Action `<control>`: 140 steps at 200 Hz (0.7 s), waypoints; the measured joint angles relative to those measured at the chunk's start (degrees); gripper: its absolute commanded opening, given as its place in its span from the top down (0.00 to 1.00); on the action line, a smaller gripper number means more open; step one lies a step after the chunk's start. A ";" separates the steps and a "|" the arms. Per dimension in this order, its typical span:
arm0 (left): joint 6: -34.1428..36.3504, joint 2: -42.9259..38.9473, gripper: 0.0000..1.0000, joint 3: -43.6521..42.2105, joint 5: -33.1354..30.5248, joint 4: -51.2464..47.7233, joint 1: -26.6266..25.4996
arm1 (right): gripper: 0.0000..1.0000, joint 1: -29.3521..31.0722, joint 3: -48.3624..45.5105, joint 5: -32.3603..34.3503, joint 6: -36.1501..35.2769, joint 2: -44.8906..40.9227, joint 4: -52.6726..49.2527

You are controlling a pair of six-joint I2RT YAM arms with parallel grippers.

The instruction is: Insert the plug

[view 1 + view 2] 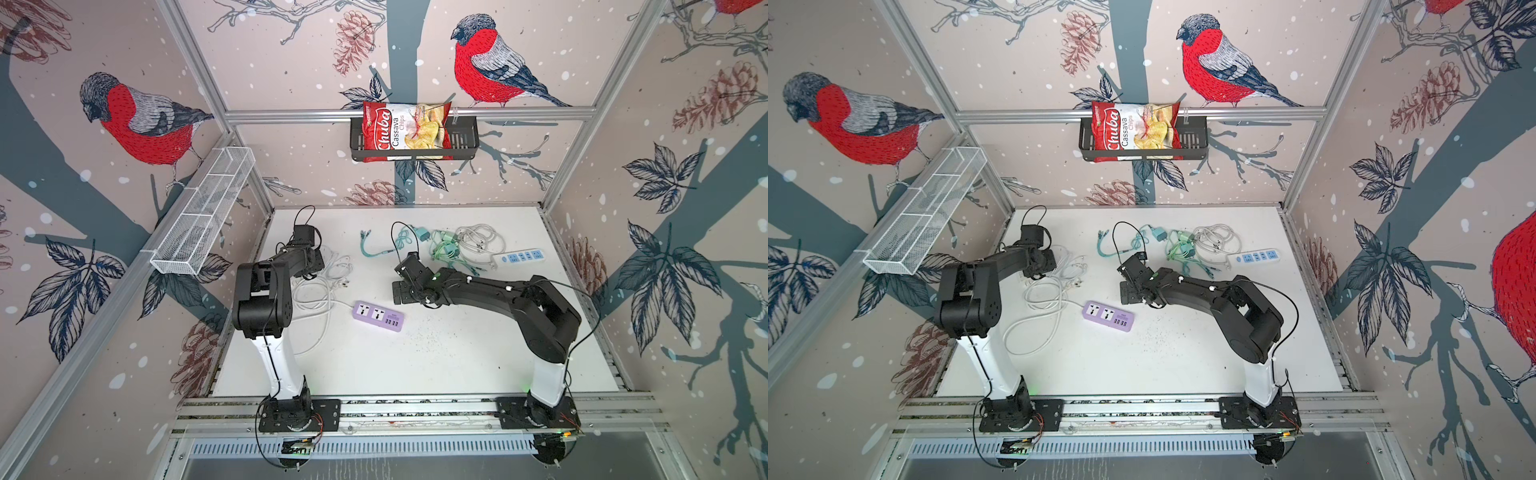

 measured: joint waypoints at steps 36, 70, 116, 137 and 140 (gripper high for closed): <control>0.11 0.15 0.57 -0.04 -0.09 0.20 0.00 | 0.01 -0.94 -1.51 0.44 0.00 -2.45 -0.20; 0.24 -1.31 0.61 -0.90 0.39 0.07 -0.02 | 0.01 -2.43 -2.91 0.98 -0.04 -5.03 -1.27; 0.39 -9.42 0.61 0.26 1.53 -0.90 -0.02 | 0.01 -4.33 -3.91 1.51 -0.52 -8.70 -1.36; 0.55 -12.22 0.61 2.89 1.73 -1.68 -0.04 | 0.01 -6.14 -4.59 1.79 -1.75 -10.73 -1.46; 0.57 -12.74 0.61 3.02 1.84 -1.70 -0.11 | 0.01 -6.36 -4.70 1.90 -1.88 -11.10 -1.57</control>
